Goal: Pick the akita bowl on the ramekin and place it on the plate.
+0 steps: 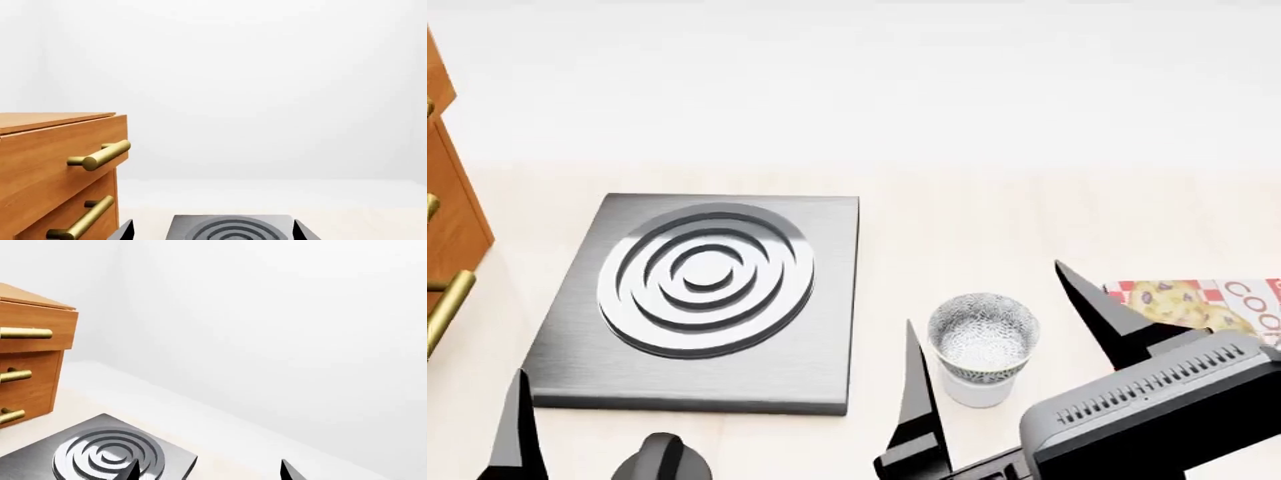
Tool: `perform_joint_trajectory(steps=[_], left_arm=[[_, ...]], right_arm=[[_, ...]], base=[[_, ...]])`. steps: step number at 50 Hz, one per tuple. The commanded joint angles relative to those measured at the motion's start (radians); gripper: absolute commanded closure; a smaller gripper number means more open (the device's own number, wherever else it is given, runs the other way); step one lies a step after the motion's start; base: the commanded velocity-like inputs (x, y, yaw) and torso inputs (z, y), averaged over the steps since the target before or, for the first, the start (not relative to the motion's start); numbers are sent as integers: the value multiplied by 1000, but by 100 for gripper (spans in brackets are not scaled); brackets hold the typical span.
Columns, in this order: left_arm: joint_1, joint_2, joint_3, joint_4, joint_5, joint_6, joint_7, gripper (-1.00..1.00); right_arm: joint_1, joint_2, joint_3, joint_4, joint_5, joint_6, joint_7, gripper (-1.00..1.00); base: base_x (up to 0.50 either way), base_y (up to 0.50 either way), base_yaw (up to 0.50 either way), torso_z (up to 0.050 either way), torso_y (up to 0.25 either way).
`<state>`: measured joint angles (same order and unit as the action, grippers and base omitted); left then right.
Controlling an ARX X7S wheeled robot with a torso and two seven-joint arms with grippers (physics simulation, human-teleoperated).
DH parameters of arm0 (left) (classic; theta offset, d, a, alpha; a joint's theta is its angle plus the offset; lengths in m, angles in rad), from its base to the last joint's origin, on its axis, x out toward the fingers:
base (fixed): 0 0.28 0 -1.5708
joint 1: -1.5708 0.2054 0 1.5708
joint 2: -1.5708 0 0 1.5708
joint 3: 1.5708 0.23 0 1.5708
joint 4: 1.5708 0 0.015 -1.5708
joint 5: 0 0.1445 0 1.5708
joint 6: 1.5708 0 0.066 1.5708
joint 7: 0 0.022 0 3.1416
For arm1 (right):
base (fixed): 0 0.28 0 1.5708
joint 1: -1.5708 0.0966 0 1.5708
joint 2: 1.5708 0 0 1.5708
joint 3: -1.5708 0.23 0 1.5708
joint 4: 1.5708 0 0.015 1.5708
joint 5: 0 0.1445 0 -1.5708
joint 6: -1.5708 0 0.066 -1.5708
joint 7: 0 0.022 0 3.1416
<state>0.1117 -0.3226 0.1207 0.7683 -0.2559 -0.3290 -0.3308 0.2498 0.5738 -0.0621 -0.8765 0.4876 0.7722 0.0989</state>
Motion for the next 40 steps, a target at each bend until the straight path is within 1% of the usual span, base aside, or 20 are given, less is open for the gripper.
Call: perform_joint_trajectory(steps=[1,23,24,28,40], left_arm=[[-2,-6,7,1,7,-3,-10,-100],[-3,-14,12,-1,2,7,-20,-100],[0,-10,2,1,-27,14,-12,-100],[-3,-8,-13,2,-53,8,-15,-100],[-5,-14,-6,5,-58,2,-19,-100]], right_arm=[[-5,2,-5,6,-2,-9,3,-100],[-9,7,-12,11,-4,-18,9,-100],[-11,8,-14,12,-7,-21,10,-100],[-14,10,-21,14,-14,-26,11,-100],[-17,14,-22,14,-12,-28,14,-100]], base=[[0,0,0,0,-250],[0,0,0,0,-250],[0,0,0,0,0],[0,0,0,9,0],[0,0,0,50,0]])
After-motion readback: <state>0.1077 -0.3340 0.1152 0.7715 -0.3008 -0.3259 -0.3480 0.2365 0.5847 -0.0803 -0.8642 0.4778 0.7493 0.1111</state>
